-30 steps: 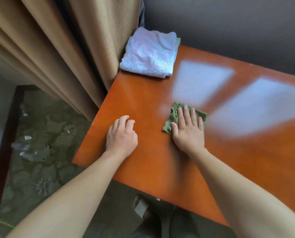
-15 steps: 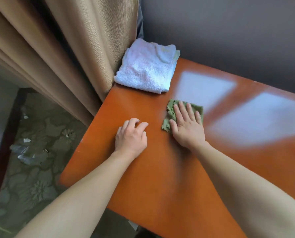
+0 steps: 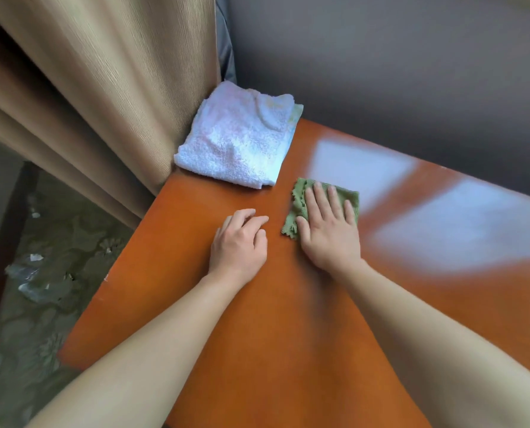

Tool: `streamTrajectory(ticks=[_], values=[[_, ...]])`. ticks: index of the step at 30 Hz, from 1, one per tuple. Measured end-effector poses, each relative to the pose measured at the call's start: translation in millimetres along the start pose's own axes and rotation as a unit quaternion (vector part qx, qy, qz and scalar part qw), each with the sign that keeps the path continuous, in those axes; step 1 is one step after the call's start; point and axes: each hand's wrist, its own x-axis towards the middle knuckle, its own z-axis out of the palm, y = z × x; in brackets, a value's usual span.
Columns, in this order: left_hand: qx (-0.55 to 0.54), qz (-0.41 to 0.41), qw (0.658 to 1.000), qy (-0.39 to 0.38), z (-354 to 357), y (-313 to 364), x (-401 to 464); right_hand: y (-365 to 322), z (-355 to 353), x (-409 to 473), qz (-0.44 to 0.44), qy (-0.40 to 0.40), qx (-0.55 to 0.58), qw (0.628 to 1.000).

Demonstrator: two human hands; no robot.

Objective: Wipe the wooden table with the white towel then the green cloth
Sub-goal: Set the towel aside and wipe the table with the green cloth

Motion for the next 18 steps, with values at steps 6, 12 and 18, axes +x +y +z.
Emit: streamTrajectory(ticks=[6,12,18], values=[[0.014,-0.005,1.000,0.005,11,24,9,-8,3,-15,-0.194,-0.034,-0.013,0.980],[0.058,-0.013,0.997,-0.040,24,54,14,30,-20,77,-0.086,-0.024,-0.016,0.996],[0.079,-0.006,0.995,-0.055,24,58,47,16,-26,112,-0.053,-0.041,0.005,0.998]])
